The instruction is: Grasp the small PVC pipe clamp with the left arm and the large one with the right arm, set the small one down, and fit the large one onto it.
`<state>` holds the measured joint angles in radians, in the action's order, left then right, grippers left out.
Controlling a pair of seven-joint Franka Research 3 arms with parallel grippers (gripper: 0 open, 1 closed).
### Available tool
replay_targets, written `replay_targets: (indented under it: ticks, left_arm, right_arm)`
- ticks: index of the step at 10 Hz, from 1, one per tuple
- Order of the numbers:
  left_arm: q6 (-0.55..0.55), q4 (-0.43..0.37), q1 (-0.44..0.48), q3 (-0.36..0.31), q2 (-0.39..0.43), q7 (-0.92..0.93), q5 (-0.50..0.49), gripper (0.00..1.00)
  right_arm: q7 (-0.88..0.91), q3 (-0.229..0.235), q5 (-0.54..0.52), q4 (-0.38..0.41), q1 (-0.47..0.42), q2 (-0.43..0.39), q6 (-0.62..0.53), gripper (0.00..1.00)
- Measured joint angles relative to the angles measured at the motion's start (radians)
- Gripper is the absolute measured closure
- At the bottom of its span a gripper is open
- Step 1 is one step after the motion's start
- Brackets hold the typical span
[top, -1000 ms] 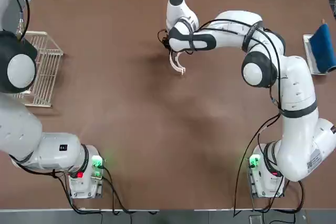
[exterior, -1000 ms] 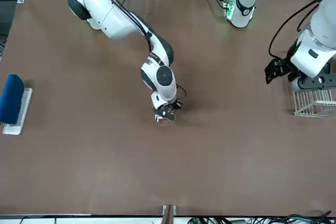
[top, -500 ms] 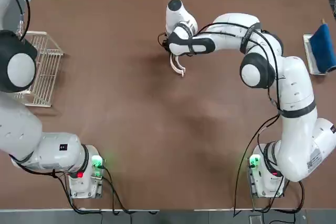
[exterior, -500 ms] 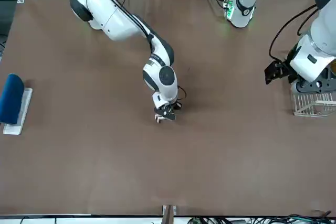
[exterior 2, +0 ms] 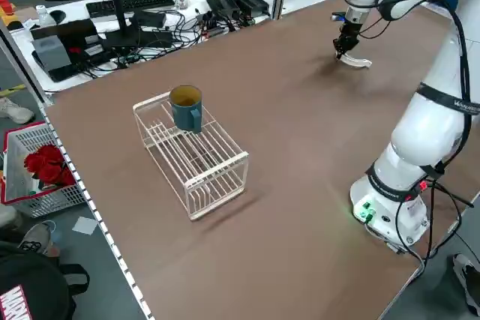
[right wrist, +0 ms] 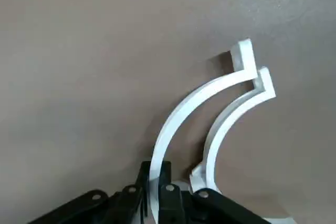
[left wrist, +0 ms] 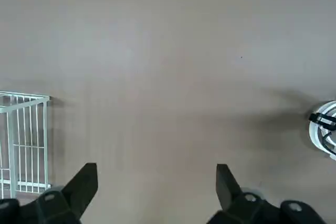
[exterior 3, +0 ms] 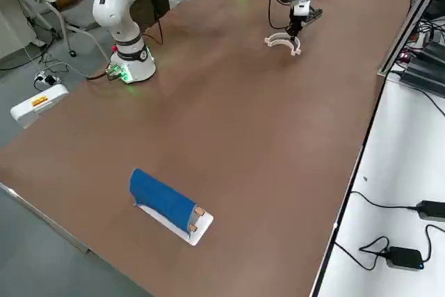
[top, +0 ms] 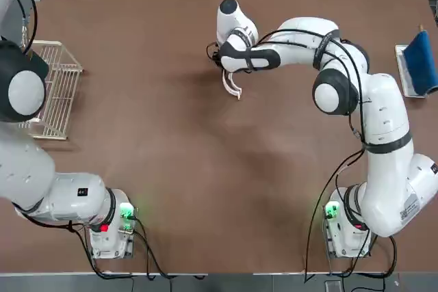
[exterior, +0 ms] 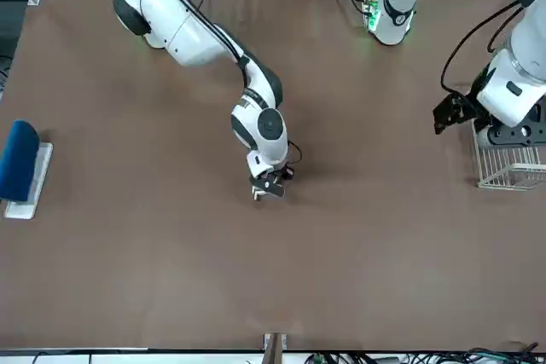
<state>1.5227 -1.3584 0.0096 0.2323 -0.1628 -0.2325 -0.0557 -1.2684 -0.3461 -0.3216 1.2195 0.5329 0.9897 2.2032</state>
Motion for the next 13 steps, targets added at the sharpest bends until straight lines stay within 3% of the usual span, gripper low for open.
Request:
replay_targets:
  ticks: [2, 4, 6, 8, 11, 13]
  left_arm:
    - [0.001, 0.002, 0.002, -0.004, 0.017, 0.016, 0.0, 0.01]
    - [-0.002, -0.003, 0.005, -0.009, 0.044, 0.053, 0.007, 0.0]
    - [-0.02, -0.01, 0.005, -0.011, 0.063, 0.056, 0.025, 0.01]
    - [-0.034, -0.014, 0.0, -0.04, 0.08, 0.057, 0.051, 0.01]
    - [-0.034, -0.015, -0.003, -0.081, 0.081, 0.084, 0.064, 0.01]
    - [-0.034, -0.018, -0.005, -0.08, 0.081, 0.084, 0.064, 0.0]
  right_arm:
    - [0.0, 0.002, 0.0, 0.0, -0.003, 0.0, 0.0, 0.89]
    - [-0.001, 0.003, 0.0, -0.003, -0.003, 0.0, 0.0, 0.79]
    - [-0.002, 0.003, 0.0, -0.007, -0.008, 0.0, 0.0, 0.5]
    - [-0.001, 0.003, 0.0, -0.021, -0.02, -0.012, -0.027, 0.37]
    - [0.023, -0.005, 0.0, -0.029, -0.064, -0.097, -0.165, 0.0]
    - [0.103, -0.054, 0.0, 0.016, -0.166, -0.194, -0.225, 0.0]
